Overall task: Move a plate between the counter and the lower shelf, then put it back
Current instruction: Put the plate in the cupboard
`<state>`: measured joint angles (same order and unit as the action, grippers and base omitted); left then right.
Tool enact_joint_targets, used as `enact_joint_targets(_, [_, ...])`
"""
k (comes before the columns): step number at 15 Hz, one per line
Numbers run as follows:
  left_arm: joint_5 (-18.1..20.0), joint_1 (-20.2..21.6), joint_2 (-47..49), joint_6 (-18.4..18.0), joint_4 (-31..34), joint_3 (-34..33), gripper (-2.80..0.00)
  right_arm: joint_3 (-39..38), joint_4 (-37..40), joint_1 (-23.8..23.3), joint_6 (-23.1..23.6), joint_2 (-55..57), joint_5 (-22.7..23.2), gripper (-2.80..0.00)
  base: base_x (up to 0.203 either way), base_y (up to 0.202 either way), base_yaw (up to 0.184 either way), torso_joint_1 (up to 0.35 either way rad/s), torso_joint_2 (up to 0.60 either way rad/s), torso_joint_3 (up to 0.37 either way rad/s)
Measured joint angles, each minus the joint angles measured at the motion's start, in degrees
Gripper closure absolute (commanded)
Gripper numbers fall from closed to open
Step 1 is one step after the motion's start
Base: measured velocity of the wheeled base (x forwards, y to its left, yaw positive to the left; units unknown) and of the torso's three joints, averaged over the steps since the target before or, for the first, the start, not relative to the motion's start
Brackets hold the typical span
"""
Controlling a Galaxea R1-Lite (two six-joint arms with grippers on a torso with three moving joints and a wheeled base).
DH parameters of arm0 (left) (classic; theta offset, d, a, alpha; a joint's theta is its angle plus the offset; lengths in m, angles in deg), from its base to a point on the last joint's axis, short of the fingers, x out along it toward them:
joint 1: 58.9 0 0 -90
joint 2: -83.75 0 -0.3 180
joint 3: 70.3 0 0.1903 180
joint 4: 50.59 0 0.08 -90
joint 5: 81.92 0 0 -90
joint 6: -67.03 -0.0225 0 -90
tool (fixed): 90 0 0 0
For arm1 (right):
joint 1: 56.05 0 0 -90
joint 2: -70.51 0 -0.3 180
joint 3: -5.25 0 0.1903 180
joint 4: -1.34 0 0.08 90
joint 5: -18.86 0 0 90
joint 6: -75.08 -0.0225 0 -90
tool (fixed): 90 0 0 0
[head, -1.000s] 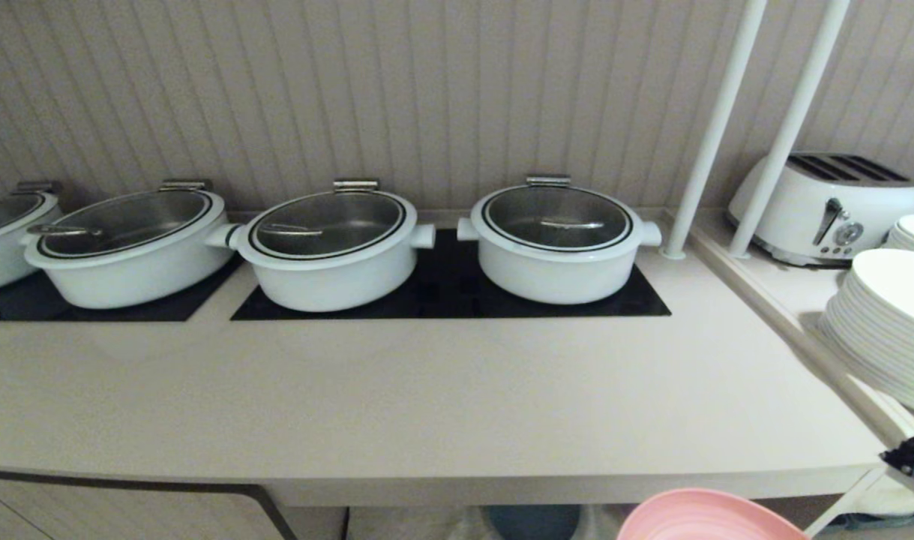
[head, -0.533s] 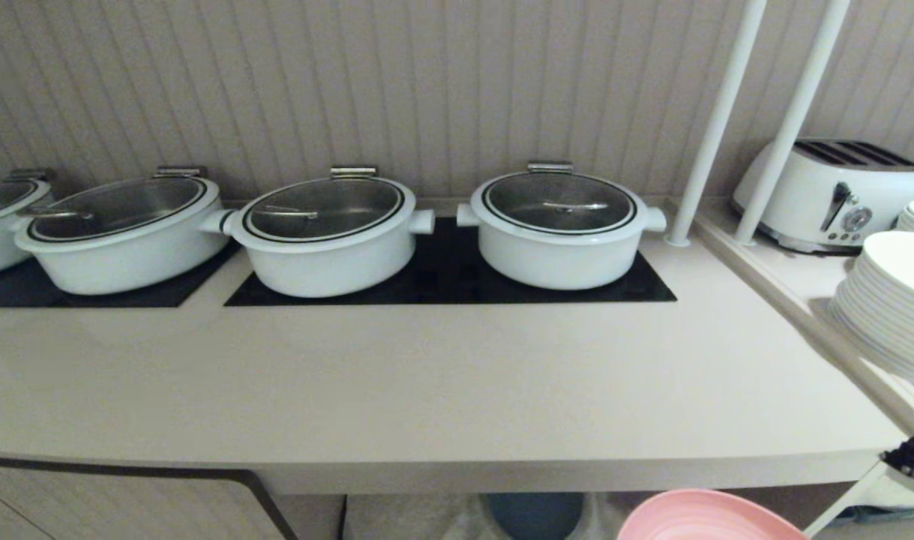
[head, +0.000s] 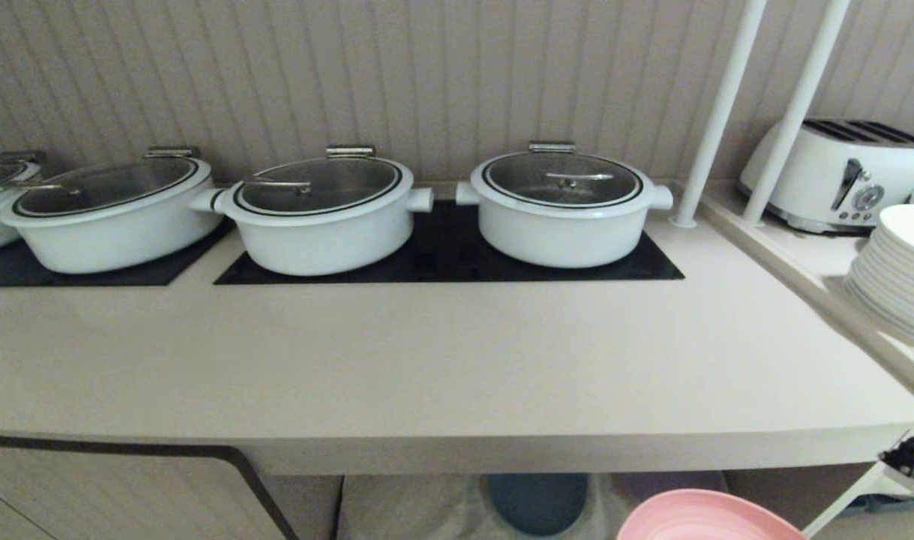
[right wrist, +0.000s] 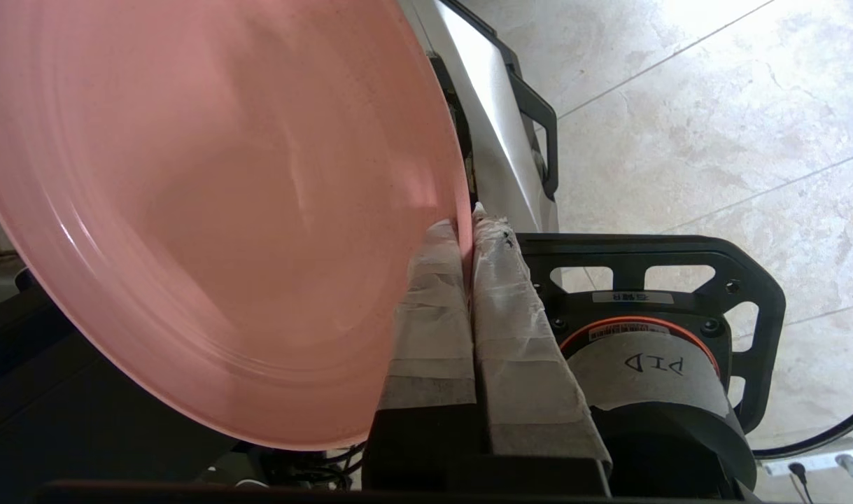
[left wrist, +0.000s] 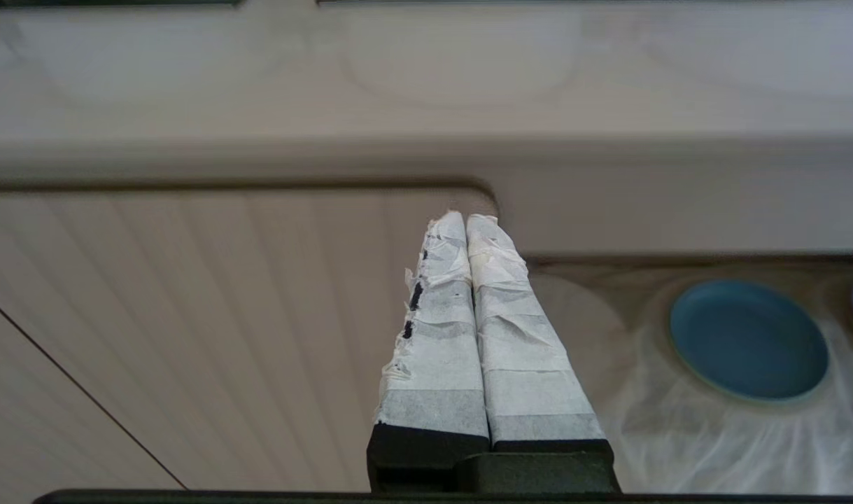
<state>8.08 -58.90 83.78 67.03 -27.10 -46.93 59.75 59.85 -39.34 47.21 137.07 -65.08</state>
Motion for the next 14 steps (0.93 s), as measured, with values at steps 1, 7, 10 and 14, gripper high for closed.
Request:
enact_joint_targets(1, [0.0, 0.0, 0.0, 0.0, 0.0, 0.0, 0.0, 0.0, 0.0, 0.0, 0.0, 0.0, 0.0, 0.0, 0.0, 0.0, 0.0, -0.267, 0.54, 0.268])
enact_joint_targets(7, [0.0, 0.0, 0.0, 0.0, 0.0, 0.0, 0.0, -0.1, 0.2, 0.2, 0.0, -0.1, 0.0, 0.0, 0.0, 0.0, 0.0, -0.273, 0.54, 0.273])
enact_joint_targets(10, [0.0, 0.0, 0.0, 0.0, 0.0, 0.0, 0.0, 0.3, 0.3, 0.4, 0.1, -0.2, 0.0, 0.0, 0.0, 0.0, 0.0, -0.262, 0.52, 0.255])
enact_joint_targets(14, [0.0, 0.0, 0.0, 0.0, 0.0, 0.0, 0.0, 1.5, 1.4, 0.6, 0.1, -0.7, -0.1, 0.0, 0.0, 0.0, 0.0, -0.26, 0.5, 0.248])
